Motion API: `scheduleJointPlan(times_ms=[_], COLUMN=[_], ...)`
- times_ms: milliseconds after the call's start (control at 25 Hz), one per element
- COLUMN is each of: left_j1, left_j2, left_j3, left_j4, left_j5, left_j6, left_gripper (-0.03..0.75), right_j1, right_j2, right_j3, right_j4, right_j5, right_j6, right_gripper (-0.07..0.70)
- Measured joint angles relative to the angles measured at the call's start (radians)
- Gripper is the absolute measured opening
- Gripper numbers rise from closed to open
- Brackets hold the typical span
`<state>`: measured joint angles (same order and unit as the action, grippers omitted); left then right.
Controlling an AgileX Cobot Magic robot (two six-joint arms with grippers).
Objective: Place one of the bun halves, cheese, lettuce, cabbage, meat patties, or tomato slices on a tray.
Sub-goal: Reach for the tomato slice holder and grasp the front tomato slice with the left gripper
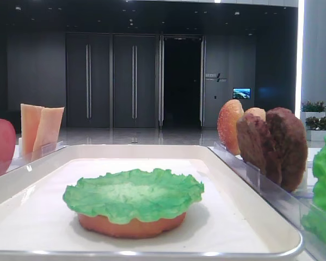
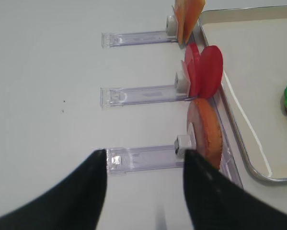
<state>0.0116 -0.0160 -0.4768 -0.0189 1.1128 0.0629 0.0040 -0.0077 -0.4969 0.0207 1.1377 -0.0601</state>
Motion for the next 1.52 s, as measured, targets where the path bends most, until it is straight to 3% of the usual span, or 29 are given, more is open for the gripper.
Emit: scheduleJointPlan(times_ms=[120, 280, 1520], left_j1=[0.000, 0.000, 0.000], left_j2=[0.000, 0.000, 0.035], left_j3=[0.000, 0.000, -0.009], left_j4=[0.000, 0.000, -0.003], left_j5=[0.000, 0.000, 0.014], left_j6=[0.000, 0.000, -0.015], left_gripper=[0.512, 0.564, 0.555], right_j1=[0.000, 0.000, 0.000], right_j2=[0.000, 0.000, 0.000], right_j3=[0.000, 0.000, 0.000], right_j4=[0.000, 0.000, 0.000], right_j5=[0.000, 0.000, 0.000], right_j6=[0.000, 0.000, 0.000], right_gripper=[0.429, 0.429, 0.429])
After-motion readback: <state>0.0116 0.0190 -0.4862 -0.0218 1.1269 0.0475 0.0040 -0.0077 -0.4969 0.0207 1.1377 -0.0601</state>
